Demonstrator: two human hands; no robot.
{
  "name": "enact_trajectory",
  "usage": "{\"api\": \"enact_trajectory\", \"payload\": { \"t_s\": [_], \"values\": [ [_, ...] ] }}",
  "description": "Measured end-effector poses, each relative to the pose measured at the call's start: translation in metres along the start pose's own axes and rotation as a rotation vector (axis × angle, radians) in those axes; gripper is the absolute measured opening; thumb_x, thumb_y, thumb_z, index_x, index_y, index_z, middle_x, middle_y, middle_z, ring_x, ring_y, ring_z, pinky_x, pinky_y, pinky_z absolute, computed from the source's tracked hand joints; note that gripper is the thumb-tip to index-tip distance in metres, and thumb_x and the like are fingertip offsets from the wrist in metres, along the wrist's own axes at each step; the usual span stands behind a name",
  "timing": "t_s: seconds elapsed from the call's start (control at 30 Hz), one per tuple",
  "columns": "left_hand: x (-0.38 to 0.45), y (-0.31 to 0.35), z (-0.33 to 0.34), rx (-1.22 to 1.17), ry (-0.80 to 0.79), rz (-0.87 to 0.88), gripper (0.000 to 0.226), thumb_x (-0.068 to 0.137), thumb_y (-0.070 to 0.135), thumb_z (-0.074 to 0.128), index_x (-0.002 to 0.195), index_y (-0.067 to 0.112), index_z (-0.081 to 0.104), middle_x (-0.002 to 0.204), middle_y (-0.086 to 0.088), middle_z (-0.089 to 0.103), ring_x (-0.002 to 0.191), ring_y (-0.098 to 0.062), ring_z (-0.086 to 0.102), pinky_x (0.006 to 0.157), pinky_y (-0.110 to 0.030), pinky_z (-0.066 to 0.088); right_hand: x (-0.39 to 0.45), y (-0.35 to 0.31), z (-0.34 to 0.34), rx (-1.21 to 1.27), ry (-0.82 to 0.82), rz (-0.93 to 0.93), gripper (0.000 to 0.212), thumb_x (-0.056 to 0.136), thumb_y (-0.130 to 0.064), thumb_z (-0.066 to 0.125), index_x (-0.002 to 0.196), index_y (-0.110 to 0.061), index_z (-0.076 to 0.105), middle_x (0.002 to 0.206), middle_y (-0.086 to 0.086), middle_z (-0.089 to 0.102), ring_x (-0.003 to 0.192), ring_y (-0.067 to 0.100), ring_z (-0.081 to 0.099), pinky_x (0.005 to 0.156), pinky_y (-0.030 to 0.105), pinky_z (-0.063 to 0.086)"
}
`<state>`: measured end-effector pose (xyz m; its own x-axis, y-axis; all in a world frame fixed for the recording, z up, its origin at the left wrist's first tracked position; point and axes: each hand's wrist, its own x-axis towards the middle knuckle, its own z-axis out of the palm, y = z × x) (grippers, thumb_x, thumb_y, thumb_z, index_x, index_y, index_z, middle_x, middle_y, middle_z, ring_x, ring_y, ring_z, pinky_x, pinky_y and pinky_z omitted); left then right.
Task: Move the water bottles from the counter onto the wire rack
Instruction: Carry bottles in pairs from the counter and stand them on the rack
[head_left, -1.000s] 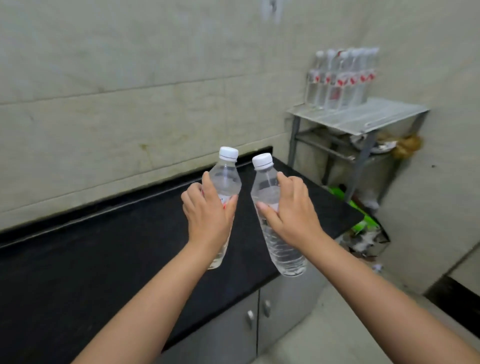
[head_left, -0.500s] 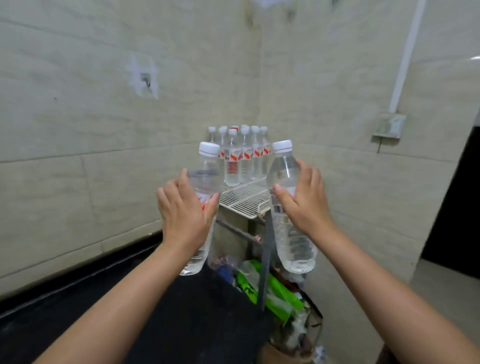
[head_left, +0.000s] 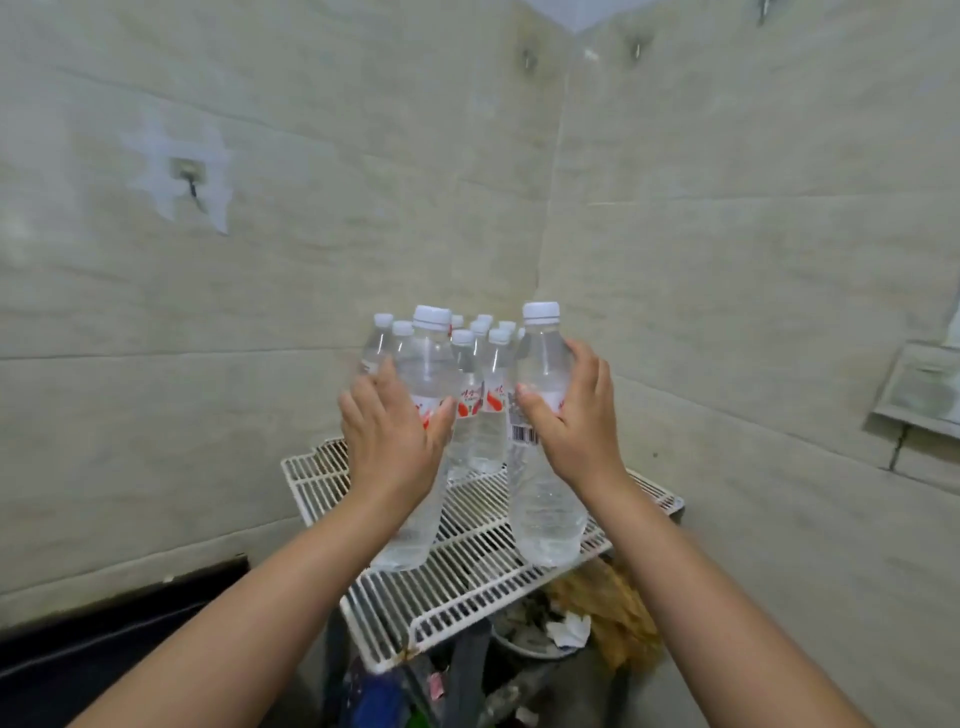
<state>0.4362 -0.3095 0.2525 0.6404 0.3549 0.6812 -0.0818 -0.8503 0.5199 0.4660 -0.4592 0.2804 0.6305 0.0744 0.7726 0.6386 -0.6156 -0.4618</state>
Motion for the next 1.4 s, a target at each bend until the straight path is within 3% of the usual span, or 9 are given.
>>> {"api": "enact_trajectory", "payload": {
  "t_s": [0.1,0.2,0.33,0.43,0.57,0.73,0.93,1.17,1.4],
  "values": [
    [0.014,0.005,0.044,0.032,0.034,-0.089,0.075,0.089,0.048,0.047,0.142,0.002,0.021,0.13,-0.021,0.037,0.115,-0.032,0.034,0.099,-0.036,0.026,0.026,0.045,0.029,0.105,-0.064,-0.036,0.085,0.066,-0.055,0.045,0.132,-0.001,0.036,0.126,0.018,0.045,0.119,0.029,0.04,0.087,0.015,0.023],
    [0.026,0.007,0.078,0.114,0.072,-0.167,0.083,0.084,0.058,0.042,0.139,-0.002,0.027,0.125,-0.023,0.041,0.111,-0.034,0.038,0.097,-0.04,0.031,0.048,0.081,0.058,0.191,-0.171,-0.035,0.089,0.064,-0.059,0.044,0.131,-0.001,0.036,0.128,0.019,0.044,0.12,0.03,0.041,0.094,0.026,0.03],
    [0.038,0.002,0.109,0.169,0.186,-0.295,0.084,0.075,0.059,0.031,0.127,-0.007,0.041,0.106,-0.03,0.053,0.092,-0.043,0.051,0.081,-0.048,0.044,0.064,0.11,0.097,0.265,-0.283,-0.048,0.07,0.08,-0.033,0.066,0.132,0.001,0.035,0.132,0.019,0.041,0.124,0.03,0.038,0.093,0.022,0.024],
    [0.039,-0.005,0.126,0.168,0.241,-0.358,0.073,0.081,0.065,0.031,0.119,0.003,0.034,0.096,-0.029,0.057,0.082,-0.043,0.056,0.072,-0.047,0.05,0.065,0.119,0.118,0.291,-0.341,-0.071,0.066,0.08,-0.022,0.069,0.13,0.005,0.035,0.129,0.023,0.042,0.122,0.033,0.04,0.094,0.024,0.025],
    [0.038,-0.014,0.134,0.196,0.276,-0.386,0.069,0.077,0.068,0.032,0.121,0.017,0.023,0.108,-0.029,0.053,0.093,-0.043,0.052,0.078,-0.046,0.046,0.071,0.128,0.129,0.268,-0.376,-0.113,0.071,0.076,-0.026,0.072,0.13,0.003,0.035,0.126,0.022,0.043,0.117,0.033,0.044,0.093,0.029,0.034],
    [0.036,-0.015,0.12,0.169,0.079,-0.429,0.078,0.082,0.042,0.061,0.141,0.008,0.022,0.131,-0.02,0.038,0.12,-0.032,0.035,0.101,-0.037,0.031,0.077,0.143,0.114,0.278,-0.452,-0.042,0.074,0.079,-0.032,0.068,0.135,-0.004,0.029,0.134,0.016,0.039,0.119,0.032,0.045,0.097,0.042,0.041],
    [0.06,-0.007,0.088,0.198,0.052,-0.356,0.069,0.087,0.039,0.057,0.141,0.008,0.027,0.138,-0.014,0.038,0.13,-0.028,0.033,0.108,-0.038,0.03,0.11,0.135,0.085,0.233,-0.414,-0.16,0.058,0.083,-0.024,0.064,0.13,-0.001,0.038,0.13,0.017,0.045,0.12,0.028,0.043,0.099,0.035,0.035],
    [0.107,0.01,0.057,0.184,-0.215,-0.172,0.039,0.093,0.016,0.051,0.131,0.008,0.05,0.126,-0.013,0.06,0.114,-0.024,0.055,0.078,-0.02,0.035,0.153,0.113,0.073,0.057,-0.777,-0.433,0.039,0.09,-0.008,0.048,0.129,-0.014,0.051,0.138,0.004,0.049,0.127,0.018,0.043,0.09,0.016,0.026],
    [0.105,0.005,0.058,0.214,-0.079,-0.245,0.034,0.082,0.028,0.067,0.109,0.01,0.059,0.093,-0.004,0.061,0.083,-0.018,0.054,0.075,-0.03,0.044,0.161,0.106,0.064,-0.105,-0.927,-0.502,0.05,0.089,-0.003,0.046,0.136,-0.02,0.042,0.139,0.002,0.048,0.124,0.021,0.045,0.102,0.031,0.037]
  ]
}}
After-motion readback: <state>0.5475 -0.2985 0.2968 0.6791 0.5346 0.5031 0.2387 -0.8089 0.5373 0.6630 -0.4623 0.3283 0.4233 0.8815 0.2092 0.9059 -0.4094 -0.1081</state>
